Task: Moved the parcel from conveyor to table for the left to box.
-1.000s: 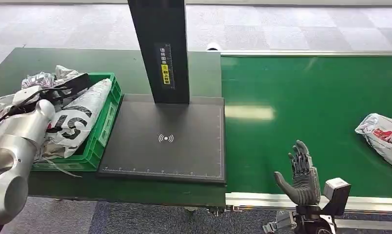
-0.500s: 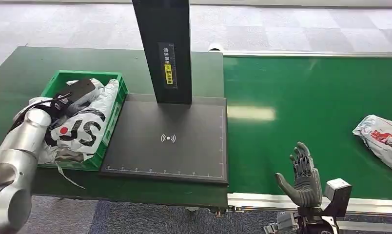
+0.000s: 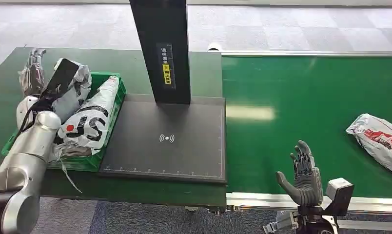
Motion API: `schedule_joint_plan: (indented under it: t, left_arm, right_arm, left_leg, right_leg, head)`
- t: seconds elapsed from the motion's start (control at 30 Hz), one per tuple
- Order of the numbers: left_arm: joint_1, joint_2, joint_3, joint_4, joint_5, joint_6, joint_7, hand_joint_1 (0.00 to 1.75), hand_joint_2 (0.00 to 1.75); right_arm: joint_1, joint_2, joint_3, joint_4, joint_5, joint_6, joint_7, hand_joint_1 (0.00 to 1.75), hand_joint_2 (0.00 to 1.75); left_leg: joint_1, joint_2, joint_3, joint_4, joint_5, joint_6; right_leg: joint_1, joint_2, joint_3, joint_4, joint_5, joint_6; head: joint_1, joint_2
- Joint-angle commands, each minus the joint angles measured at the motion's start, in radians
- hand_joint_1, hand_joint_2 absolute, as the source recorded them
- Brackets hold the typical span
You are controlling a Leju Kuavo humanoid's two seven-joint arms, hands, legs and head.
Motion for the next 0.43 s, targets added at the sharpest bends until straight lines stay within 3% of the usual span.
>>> schedule_joint_plan:
  t: [0.03, 0.1, 0.13, 0.17, 0.43]
  left_arm:
    - [0.058, -0.029, -0.008, -0.171, -0.132, 0.21, -0.066, 0.0, 1.75]
    - [0.114, -0.078, 0.115, -0.342, -0.259, 0.21, -0.146, 0.0, 1.75]
    - [0.137, -0.132, 0.195, -0.391, -0.31, 0.21, -0.23, 0.0, 1.75]
    - [0.132, -0.142, 0.211, -0.376, -0.309, 0.21, -0.25, 0.0, 1.75]
    - [0.115, -0.159, 0.19, -0.344, -0.303, 0.21, -0.261, 0.0, 1.75]
  right_arm:
    - [0.012, -0.001, 0.033, 0.001, -0.012, -0.015, -0.007, 0.0, 1.75]
    - [0.016, -0.006, 0.039, 0.007, -0.015, -0.017, -0.015, 0.0, 1.75]
    - [0.016, -0.012, 0.043, 0.016, -0.02, -0.022, -0.026, 0.0, 1.75]
    - [0.016, -0.016, 0.045, 0.018, -0.022, -0.023, -0.029, 0.0, 1.75]
    - [0.025, -0.027, 0.038, 0.01, -0.036, -0.02, -0.033, 0.0, 1.75]
  left_leg:
    - [0.001, -0.001, 0.001, -0.002, 0.001, 0.0]
    - [0.001, 0.0, 0.0, -0.001, 0.001, 0.0]
    - [0.001, 0.0, 0.0, -0.001, 0.0, 0.001]
    - [0.001, 0.001, 0.0, -0.001, 0.0, 0.001]
    - [0.0, 0.0, 0.0, -0.001, 0.001, 0.0]
  right_leg:
    - [0.001, -0.001, 0.001, -0.002, 0.001, 0.0]
    - [0.001, 0.0, 0.0, -0.001, 0.001, 0.0]
    - [0.001, 0.0, 0.0, -0.002, 0.001, 0.0]
    - [0.001, 0.001, 0.0, -0.002, 0.001, 0.0]
    - [0.0, 0.0, 0.0, -0.001, 0.001, 0.0]
  head:
    - [0.0, 0.0]
    - [0.0, 0.0]
    - [0.0, 0.0]
    - [0.0, 0.0]
    - [0.0, 0.0]
